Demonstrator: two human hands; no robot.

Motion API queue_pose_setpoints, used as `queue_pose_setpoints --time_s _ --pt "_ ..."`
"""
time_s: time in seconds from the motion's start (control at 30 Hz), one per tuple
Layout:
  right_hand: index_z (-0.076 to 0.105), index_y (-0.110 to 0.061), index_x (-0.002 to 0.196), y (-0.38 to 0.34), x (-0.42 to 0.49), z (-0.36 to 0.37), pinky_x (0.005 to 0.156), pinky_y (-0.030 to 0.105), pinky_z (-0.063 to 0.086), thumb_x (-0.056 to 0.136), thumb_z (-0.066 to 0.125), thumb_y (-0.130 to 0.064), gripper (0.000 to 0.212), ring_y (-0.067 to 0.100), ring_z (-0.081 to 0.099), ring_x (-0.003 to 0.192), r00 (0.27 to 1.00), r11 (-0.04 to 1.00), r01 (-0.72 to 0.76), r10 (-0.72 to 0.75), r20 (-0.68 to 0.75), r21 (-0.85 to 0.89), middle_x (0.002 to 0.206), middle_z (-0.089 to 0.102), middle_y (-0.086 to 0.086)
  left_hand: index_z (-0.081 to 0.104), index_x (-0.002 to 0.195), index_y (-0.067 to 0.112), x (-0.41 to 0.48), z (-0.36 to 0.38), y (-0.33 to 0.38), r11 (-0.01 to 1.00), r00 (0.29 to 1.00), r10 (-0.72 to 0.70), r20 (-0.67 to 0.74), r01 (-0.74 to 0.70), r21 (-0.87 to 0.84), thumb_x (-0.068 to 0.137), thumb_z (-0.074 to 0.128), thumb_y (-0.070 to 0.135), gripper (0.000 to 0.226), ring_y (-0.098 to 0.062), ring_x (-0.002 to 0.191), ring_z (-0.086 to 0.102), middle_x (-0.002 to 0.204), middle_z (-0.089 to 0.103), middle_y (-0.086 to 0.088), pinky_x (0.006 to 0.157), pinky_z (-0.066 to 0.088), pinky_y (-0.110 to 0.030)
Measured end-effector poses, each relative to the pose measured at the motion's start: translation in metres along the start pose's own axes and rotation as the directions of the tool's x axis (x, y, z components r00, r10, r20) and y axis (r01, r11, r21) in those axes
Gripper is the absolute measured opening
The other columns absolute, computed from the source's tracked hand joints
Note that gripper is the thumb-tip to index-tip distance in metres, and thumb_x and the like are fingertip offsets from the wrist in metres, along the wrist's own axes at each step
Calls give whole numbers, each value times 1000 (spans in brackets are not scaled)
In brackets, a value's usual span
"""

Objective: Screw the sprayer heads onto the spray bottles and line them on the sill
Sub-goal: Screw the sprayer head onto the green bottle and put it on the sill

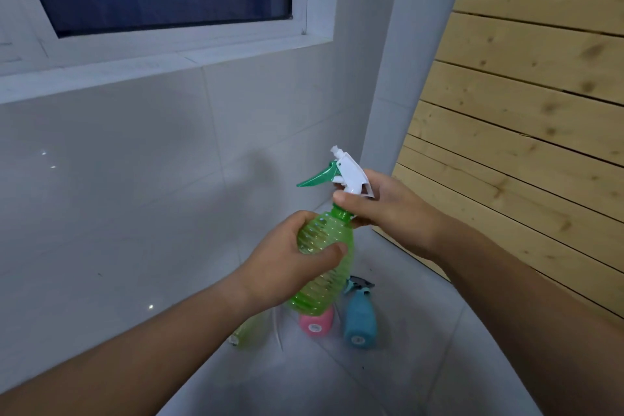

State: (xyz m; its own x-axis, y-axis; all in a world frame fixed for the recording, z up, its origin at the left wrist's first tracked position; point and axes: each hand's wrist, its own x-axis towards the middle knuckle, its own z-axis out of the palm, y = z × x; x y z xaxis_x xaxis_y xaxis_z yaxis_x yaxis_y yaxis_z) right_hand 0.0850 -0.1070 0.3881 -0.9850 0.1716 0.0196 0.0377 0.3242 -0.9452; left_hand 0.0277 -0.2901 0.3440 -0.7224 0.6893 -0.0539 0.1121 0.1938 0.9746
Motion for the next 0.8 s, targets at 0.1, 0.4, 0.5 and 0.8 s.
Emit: queue_pose_setpoints --time_s 0.1,0.4,0.5,0.8 --pt "63 -20 115 -2 -2 -7 85 32 57 91 66 -13 26 16 68 92 997 998 4 -8 76 61 102 72 8 66 109 18 -1 -1 1 999 1000 -18 22 19 -31 75 79 34 40 -17 75 74 94 78 -11 76 62 -45" --pt "65 -16 112 2 -3 -7 84 36 56 87 71 -22 27 15 66 89 998 1000 13 -13 59 2 99 71 14 67 112 12 -2 0 3 999 999 -11 45 13 -43 84 80 24 33 -15 74 73 99 76 -17 69 61 -33" --pt "65 -17 106 3 -2 1 77 31 55 88 69 -37 27 3 61 75 999 986 14 -18 -28 -164 86 66 0 67 111 13 -3 2 2 1000 999 -9 42 9 7 88 78 21 26 -12 73 73 95 78 -11 68 61 -29" --pt "66 -20 108 6 0 1 80 37 57 88 67 -39 27 3 64 77 1000 990 -3 0 -25 -141 84 68 -6 67 112 15 0 1 0 999 999 -13 44 15 -38 80 79 32 38 -26 86 78 100 78 -13 80 63 -47"
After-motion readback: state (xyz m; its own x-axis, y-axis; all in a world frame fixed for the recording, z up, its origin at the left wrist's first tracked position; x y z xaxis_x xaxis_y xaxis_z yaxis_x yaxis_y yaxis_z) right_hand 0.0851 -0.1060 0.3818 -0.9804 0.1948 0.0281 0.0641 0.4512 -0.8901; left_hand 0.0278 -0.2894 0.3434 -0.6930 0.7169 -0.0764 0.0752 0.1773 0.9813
